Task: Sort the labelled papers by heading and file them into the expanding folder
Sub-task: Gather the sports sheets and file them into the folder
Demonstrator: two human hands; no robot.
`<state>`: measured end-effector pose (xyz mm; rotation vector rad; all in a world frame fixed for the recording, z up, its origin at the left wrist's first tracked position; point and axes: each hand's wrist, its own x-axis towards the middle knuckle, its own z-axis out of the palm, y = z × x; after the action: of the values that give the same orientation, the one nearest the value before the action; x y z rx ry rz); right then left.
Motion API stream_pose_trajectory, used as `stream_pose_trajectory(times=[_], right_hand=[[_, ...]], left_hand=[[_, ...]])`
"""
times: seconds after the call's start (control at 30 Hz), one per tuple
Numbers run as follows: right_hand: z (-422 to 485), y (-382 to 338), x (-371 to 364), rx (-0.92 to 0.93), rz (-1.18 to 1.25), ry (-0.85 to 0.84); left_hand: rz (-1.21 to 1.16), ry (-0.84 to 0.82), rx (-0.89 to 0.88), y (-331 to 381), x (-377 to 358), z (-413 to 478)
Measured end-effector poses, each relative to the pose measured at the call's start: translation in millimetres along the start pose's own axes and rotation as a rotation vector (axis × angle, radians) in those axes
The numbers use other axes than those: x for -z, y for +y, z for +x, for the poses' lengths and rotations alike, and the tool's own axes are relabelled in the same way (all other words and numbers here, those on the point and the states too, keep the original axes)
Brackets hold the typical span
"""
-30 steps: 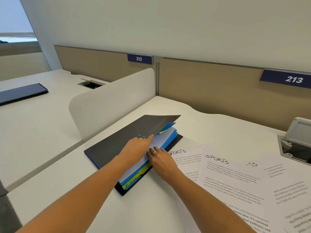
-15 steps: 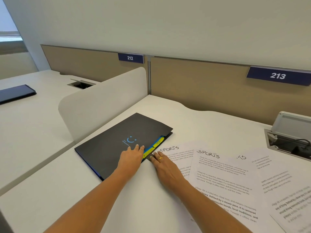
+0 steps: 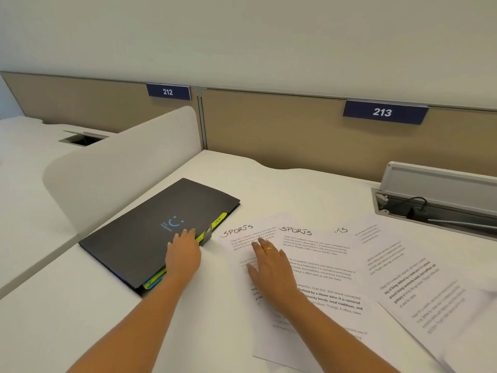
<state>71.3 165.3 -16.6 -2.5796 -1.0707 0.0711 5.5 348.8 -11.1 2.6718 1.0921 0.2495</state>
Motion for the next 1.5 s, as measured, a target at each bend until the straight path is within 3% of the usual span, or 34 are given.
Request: stream_pose_trajectory(times=[0.1, 0.23, 0.33, 0.43, 0.5, 0.67, 0.77, 0.87, 1.03, 1.17, 1.33, 1.5], right_hand=[[-19, 26, 10, -0.172, -0.027, -0.023], [-47, 50, 20, -0.33, -0.035, -0.055], [-63, 58, 22, -0.366, -0.014, -0.076], [-72, 63, 23, -0.286, 0.045, -0.125], [-76, 67, 26, -0.233, 0.098, -0.138], [-98, 87, 40, -0.379, 0.017, -0.007], [-109, 93, 44, -0.45, 0.025, -0.11], [-111, 92, 41, -0.37, 0.025, -0.171], [-104, 89, 44, -0.243, 0.101, -0.184], [-116, 82, 53, -0.356, -0.059, 0.063], [-120, 79, 52, -0.411, -0.04, -0.206], [-108, 80, 44, -0.306, 0.048, -0.241]], left_hand=[[-0.352, 0.2, 0.019, 21, -8, -29], [-0.405, 0.277, -0.022, 56, -20, -80], [-0.296, 0.077, -0.031, 74, -28, -103], [-0.016, -0.185, -0.088, 82, -34, -108], [0.075, -0.25, -0.144, 84, -34, -110], [0.069, -0.37, -0.274, 75, -29, -105], [0.014, -0.456, -0.368, 71, -28, -102], [-0.016, -0.494, -0.408, 68, -27, -103], [-0.244, -0.409, -0.244, 76, -25, -111], [-0.25, -0.26, -0.021, 92, -28, -126], [-0.3, -0.215, 0.067, 103, -29, -130], [-0.375, -0.198, 0.164, 105, -24, -121]])
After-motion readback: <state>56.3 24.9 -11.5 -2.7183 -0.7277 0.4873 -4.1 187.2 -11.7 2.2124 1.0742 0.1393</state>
